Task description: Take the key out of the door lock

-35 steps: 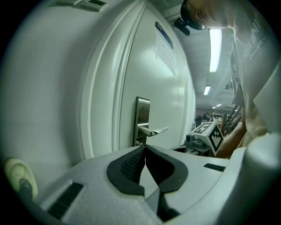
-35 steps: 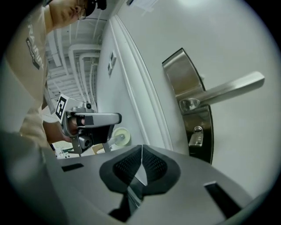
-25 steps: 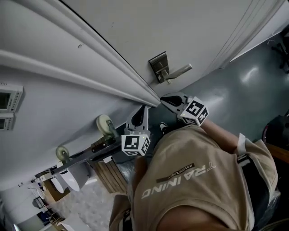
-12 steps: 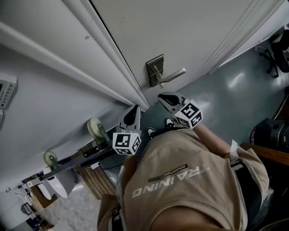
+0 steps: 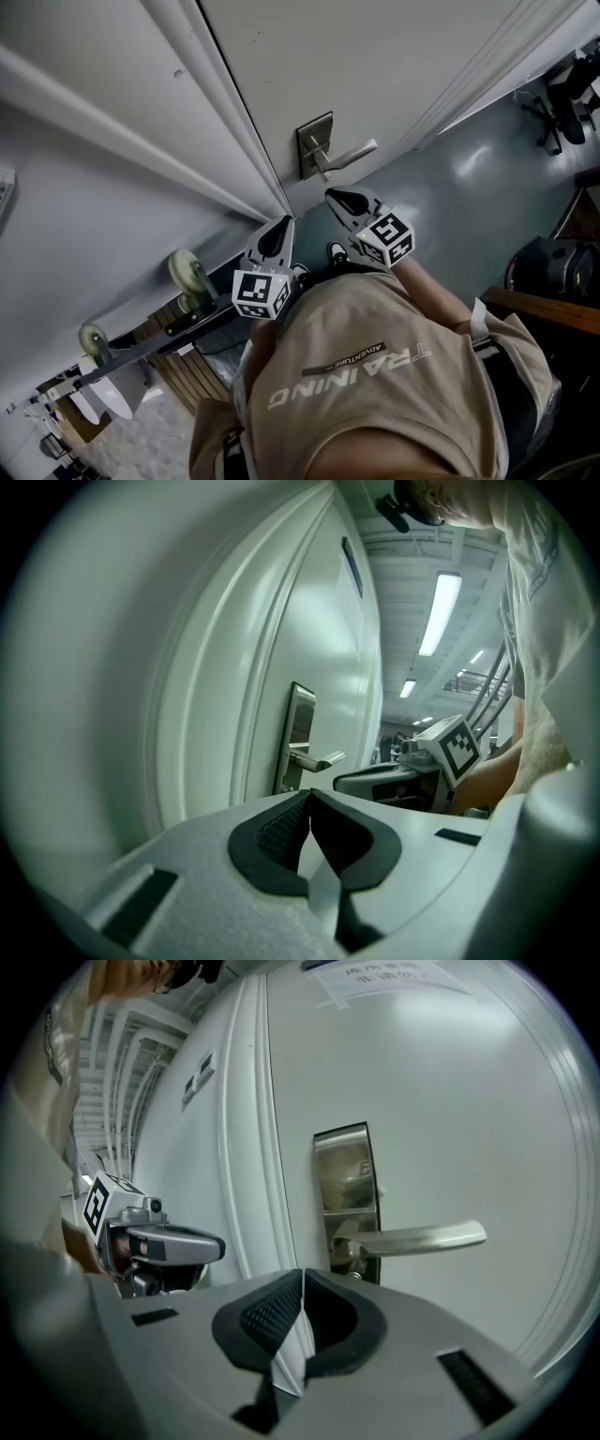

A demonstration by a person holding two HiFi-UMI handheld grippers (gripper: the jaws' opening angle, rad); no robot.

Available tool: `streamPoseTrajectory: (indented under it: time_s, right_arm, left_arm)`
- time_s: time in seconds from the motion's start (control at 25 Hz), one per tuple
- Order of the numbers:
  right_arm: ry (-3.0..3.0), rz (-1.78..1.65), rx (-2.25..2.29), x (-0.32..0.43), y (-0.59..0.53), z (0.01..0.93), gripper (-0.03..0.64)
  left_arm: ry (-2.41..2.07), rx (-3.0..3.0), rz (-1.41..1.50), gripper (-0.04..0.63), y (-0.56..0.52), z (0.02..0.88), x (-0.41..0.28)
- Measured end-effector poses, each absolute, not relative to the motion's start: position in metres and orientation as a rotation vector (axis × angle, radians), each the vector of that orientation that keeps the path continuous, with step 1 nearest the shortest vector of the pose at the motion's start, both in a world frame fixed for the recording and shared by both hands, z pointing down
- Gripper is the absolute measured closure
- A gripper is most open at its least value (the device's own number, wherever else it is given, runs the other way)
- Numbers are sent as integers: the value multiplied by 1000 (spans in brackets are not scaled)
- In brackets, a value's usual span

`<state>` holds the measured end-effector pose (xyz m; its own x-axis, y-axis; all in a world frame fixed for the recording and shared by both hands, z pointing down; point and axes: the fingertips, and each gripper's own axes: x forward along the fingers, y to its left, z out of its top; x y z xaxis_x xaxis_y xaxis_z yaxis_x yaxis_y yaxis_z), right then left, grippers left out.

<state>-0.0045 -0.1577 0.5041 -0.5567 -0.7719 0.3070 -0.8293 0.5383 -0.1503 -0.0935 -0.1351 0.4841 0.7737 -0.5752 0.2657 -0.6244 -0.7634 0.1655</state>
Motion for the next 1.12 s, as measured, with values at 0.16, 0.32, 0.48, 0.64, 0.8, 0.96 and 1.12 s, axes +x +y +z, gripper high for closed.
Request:
streamPoseTrajectory:
  time_s: [0.16,0.32,0.48,0.64,0.8,0.96,1.12]
  right_arm:
    - [-2568,447,1389,3,-149,506,601]
    - [-2543,447,1445,17,-144,504,601]
    - [-2525,453,1459,29,-139,506,601]
    - [-2516,429,1466,33,-140,504,601]
    - [-2552,419,1441,27,-150,498,601]
    - [-2569,395,1383,19,-155,495,601]
    - [-2553,357,1351,22,-158,493,601]
  left_arm:
    - [-897,2705,298,586,-128,492,-85]
    - [-874,2726,322,586,-130,491,-81]
    - [-887,2751,308,586,-139,482,-75]
    - [-911,2748,257,586,-138,470,-73]
    - [-973,2728,262,586,-139,471,-86]
    - [-1041,2691,261,586,-138,474,-99]
    - [-1072,2670,241,586,-135,475,-101]
